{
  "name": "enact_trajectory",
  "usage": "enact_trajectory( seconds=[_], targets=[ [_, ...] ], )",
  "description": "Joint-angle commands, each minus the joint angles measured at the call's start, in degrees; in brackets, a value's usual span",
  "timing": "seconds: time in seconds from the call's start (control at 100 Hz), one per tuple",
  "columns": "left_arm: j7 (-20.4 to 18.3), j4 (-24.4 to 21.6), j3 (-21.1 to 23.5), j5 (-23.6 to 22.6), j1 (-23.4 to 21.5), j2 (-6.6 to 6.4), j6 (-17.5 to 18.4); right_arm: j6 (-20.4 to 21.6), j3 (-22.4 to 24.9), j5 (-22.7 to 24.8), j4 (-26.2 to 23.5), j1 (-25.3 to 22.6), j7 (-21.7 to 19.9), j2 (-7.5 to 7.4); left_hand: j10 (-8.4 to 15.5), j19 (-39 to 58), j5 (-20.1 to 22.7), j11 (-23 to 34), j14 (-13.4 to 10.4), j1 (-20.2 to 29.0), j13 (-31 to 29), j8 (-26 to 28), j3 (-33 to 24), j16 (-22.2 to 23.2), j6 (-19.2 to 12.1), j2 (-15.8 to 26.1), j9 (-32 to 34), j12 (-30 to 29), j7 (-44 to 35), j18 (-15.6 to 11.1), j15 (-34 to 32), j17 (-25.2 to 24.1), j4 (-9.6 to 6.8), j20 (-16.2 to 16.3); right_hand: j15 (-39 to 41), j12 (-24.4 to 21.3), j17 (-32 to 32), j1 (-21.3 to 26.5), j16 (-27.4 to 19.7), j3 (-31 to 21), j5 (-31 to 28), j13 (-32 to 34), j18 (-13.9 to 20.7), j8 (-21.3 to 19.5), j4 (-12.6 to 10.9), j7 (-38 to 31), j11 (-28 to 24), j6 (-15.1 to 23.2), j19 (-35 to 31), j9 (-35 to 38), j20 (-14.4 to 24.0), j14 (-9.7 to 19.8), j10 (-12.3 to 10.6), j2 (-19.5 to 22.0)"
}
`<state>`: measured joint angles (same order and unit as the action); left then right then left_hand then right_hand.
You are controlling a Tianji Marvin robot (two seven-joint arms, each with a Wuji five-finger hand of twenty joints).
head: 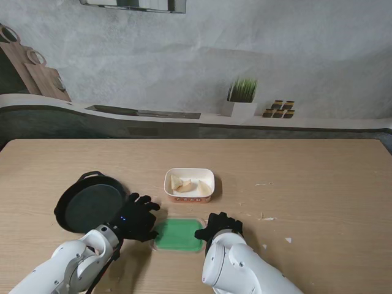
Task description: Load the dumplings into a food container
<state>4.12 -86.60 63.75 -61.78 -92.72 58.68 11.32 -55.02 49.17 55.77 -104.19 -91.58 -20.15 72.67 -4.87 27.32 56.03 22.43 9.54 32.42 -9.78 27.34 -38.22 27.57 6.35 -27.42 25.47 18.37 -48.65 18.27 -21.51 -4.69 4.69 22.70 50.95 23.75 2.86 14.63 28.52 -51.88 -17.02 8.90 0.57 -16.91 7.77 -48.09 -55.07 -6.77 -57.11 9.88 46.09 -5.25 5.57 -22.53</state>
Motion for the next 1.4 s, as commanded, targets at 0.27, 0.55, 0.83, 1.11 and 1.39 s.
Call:
enact_trajectory(
  seconds=[0.27, 0.55, 0.83, 1.11, 1.39],
  targets=[
    [-1.9, 1.09, -0.76, 0.2, -0.52, 0.16, 0.03, -3.04, -1.19, 5.38, 2.17, 1.51, -9.71, 0.78, 1.56, 0.85, -2.45, 0.07, -0.78, 0.97, 1.21, -9.58, -1.29, -0.51, -3.09, -0.83, -1.82, -0.42, 12.34, 1.47, -0.24, -0.3, 1.35, 1.19, -0.29, -0.6, 0.73, -3.79, 0.04, 2.19, -7.47, -1.68, 1.44, 0.84, 1.03, 2.01, 0.66, -0.92, 0.21, -0.97, -2.32, 0.37, -1.0, 2.19],
    [-2.61, 1.14, -0.94, 0.95, -0.39, 0.16, 0.27, -3.06, 2.83, 10.38, 3.68, 0.43, -17.88, 6.92, 1.75, 0.82, -2.95, 0.11, -0.96, 4.22, 1.03, -10.12, -2.68, -0.49, -3.42, -3.89, -2.05, -0.4, 12.09, 1.49, -0.29, -0.31, 2.04, 1.13, -9.78, -4.82, 1.77, -2.63, -4.57, 3.58, -12.02, -2.8, 3.42, 1.48, 1.03, 4.86, 13.21, -1.57, 9.29, -0.07, -1.54, 3.56, -4.27, 4.38],
    [-3.06, 0.87, -0.73, -0.02, -0.46, -0.03, 0.48, -3.08, 7.22, 10.3, 2.91, -2.08, -17.4, 11.76, 2.2, 2.3, -4.58, 0.59, -1.23, 8.95, 0.62, -12.8, -7.35, -0.19, -4.92, -11.95, -2.45, -0.15, 8.67, 1.53, -1.02, -0.24, 3.71, 1.32, -14.75, -5.79, 2.65, 1.47, -6.66, 2.55, -15.13, -2.23, 4.26, 1.14, 0.6, 4.38, 17.11, -2.26, 16.77, 0.24, 0.92, 4.76, -5.26, 3.68],
    [-2.31, 1.19, -0.99, -0.6, -0.24, -0.04, 0.45, -3.12, 13.68, 7.48, 2.56, -6.13, -11.92, 20.17, 1.6, 3.22, -5.13, 0.72, -1.03, 2.07, 0.13, -12.38, -9.88, 0.1, -3.59, -11.13, -2.63, -0.08, 9.74, 1.65, -1.53, -0.23, 4.15, 1.33, -15.56, -5.55, 2.5, 7.2, -6.91, 0.05, -14.9, -2.1, 4.62, 0.55, 0.14, 3.39, 17.17, -1.5, 20.86, 0.29, 2.68, 4.68, -4.58, 1.52],
    [-1.33, 1.49, -0.81, 0.89, -0.5, 0.32, -0.14, -3.15, 17.22, 2.68, 1.25, -8.36, -6.13, 25.01, 1.13, 3.85, -4.57, 0.48, -0.79, -0.31, -0.25, -10.56, -3.78, 0.44, -2.22, 0.23, -2.26, -0.21, 12.88, 1.63, -1.57, -0.35, 2.66, 1.28, -8.45, -0.59, -2.74, 10.86, -3.79, -2.87, -8.92, 1.0, -0.59, -0.86, -0.05, 1.04, 3.2, 2.34, 21.95, -0.46, 5.13, -0.81, 1.58, -1.84]
  ],
)
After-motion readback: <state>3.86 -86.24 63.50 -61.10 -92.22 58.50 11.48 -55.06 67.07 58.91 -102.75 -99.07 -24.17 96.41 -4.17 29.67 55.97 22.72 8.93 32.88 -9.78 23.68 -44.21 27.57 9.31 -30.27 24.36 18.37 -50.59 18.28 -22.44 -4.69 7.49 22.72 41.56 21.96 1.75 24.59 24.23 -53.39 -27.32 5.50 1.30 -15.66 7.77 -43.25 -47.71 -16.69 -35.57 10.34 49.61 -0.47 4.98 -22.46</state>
